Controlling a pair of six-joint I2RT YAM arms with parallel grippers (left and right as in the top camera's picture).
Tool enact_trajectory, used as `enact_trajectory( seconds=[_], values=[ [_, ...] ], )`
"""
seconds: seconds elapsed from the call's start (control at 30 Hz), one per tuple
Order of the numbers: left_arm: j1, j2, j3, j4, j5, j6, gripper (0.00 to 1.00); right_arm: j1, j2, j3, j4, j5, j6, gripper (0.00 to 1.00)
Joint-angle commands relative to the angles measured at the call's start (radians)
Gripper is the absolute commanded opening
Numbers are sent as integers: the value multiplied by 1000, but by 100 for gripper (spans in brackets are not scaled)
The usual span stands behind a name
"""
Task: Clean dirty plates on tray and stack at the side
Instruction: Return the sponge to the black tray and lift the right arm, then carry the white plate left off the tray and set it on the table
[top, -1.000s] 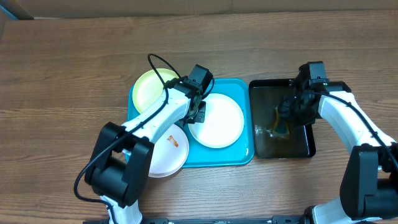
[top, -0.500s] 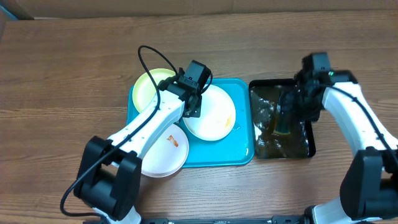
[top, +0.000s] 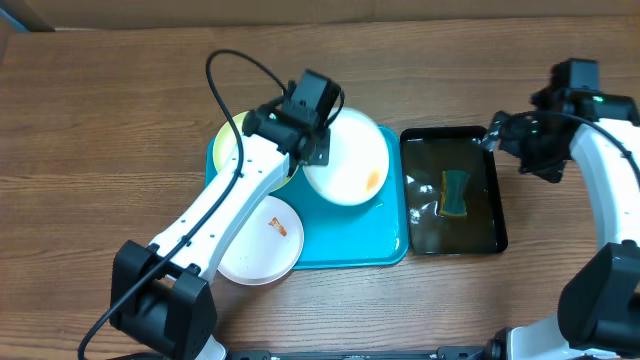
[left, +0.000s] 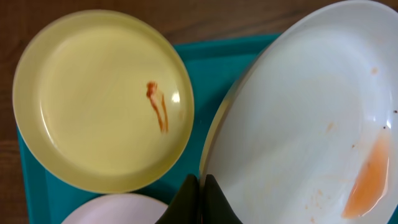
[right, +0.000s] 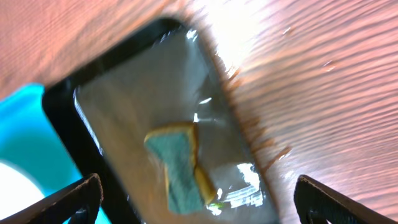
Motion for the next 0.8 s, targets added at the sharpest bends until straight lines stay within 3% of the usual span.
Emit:
enact_trajectory(
  seconds=[0.0, 0.17, 0.3, 0.57, 0.77],
  values=[
    [-9, -34, 89, 4, 33, 7, 4, -49, -14, 19, 10, -8, 5, 100],
    [-77, -31, 99, 86, 11, 8, 4, -71, -14, 19, 11, -8, 5, 100],
    [-164, -28, 99, 139, -90, 8, 4, -71, -14, 19, 11, -8, 5, 100],
    [-376, -15, 98, 163, -470, 103, 4, -71, -14, 19, 11, -8, 5, 100],
    [-471, -14, 98, 218, -636, 216, 4, -71, -14, 19, 11, -8, 5, 100]
  ],
)
